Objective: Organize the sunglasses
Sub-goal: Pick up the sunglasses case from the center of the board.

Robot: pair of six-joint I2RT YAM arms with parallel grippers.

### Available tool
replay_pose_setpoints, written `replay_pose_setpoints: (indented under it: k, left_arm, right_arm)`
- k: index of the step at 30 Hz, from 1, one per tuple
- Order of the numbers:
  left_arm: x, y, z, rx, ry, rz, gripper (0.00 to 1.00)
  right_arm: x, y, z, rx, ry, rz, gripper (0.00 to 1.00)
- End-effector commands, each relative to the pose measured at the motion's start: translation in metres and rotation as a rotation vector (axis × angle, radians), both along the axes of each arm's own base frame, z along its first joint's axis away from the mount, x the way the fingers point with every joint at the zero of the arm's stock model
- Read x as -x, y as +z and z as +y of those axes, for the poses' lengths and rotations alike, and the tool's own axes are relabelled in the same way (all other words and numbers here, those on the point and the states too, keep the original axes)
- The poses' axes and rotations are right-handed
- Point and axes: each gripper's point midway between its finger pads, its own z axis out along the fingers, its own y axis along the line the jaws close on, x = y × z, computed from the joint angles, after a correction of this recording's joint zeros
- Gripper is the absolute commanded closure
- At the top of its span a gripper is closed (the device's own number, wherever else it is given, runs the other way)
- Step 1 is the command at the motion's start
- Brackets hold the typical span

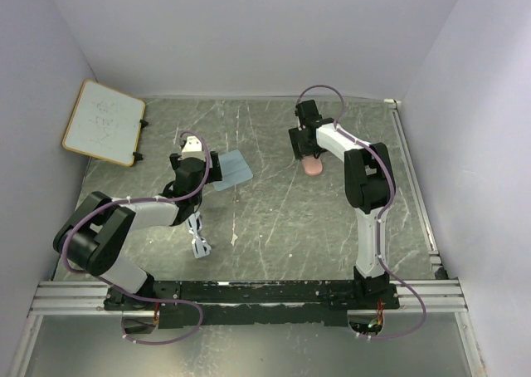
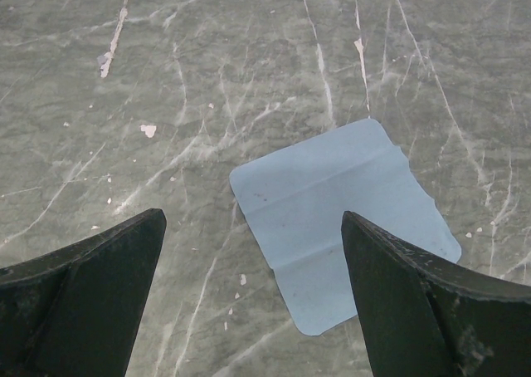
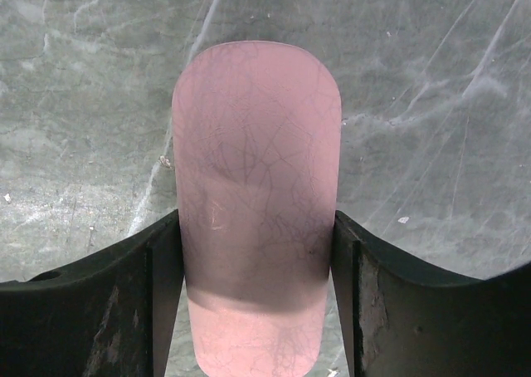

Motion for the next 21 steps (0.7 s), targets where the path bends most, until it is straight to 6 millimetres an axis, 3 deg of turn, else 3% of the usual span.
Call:
replay_pose_setpoints:
  k: [1,21]
  left_arm:
    - [-0.009,0.009,-0.005,0.025,-0.007,-0.02,0.01]
    - [-0.009,0.008,-0.004,0.024,-0.005,-0.018,0.01]
  right_arm:
    - [0.006,-0.005,0.003,0.002,0.016,0.032,0.37]
    - [0.014,-0.008,0.011,-0.012,0.041,0.079,0.34]
